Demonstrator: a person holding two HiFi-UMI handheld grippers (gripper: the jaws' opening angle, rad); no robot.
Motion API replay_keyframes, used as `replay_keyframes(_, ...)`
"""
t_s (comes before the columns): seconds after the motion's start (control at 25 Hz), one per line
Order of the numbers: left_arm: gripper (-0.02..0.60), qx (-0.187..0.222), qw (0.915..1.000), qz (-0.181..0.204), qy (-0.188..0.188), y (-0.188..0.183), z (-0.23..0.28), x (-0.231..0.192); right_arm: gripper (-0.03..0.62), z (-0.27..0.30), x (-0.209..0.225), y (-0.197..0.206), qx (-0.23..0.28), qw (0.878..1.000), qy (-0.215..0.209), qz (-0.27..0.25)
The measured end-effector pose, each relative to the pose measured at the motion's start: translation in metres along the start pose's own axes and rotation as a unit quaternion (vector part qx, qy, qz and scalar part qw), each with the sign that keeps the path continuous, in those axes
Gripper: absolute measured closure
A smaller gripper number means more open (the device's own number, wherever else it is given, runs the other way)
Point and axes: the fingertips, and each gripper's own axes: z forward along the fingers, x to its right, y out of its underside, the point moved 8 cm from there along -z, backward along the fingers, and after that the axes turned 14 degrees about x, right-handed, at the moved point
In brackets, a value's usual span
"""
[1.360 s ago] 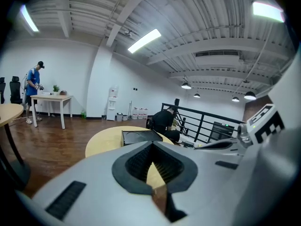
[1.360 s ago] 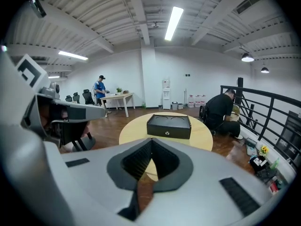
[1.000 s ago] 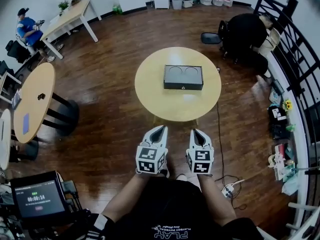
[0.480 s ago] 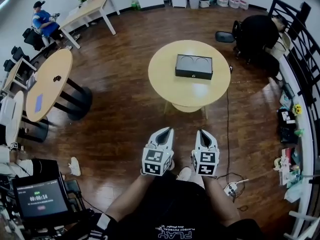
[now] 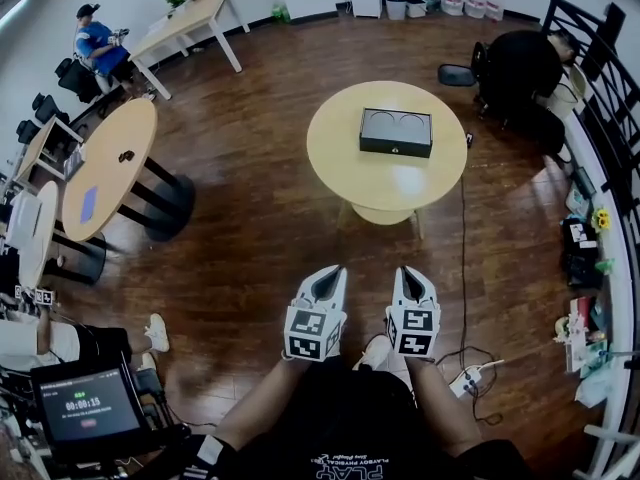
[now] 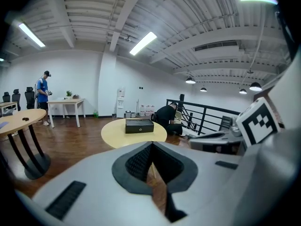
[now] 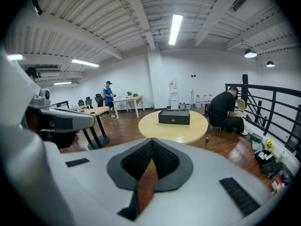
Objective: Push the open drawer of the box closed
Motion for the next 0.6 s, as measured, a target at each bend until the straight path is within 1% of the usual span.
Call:
replay_keyframes(0.08, 0.584, 0.003, 1.0000, -0.002, -0.002, 0.000, -0.002, -0.004, 0.588, 0.003, -0.002, -0.001, 0.003, 1.000, 0.002, -0.003)
replay_keyframes(0.36, 0.584, 0.021, 0.9997, -0.001, 0.009, -0.005, -0.007, -0.014, 0.588, 0.002, -0.007, -0.012, 0.032, 0.999, 0.024, -0.020)
replay_keyframes(0.48, 0.584, 0.033, 0.9993, 0.001, 0.018, -0.012, -0.007, -0.021, 0.588, -0.003, -0.017, -0.018, 0.045, 0.998, 0.031, -0.034)
replay_keyframes(0.6, 0.584, 0.041, 0.9989, 0.006, 0.024, -0.023, -0.003, -0.023, 0.588, -0.005, -0.017, -0.029, 0.053, 0.997, 0.039, -0.030)
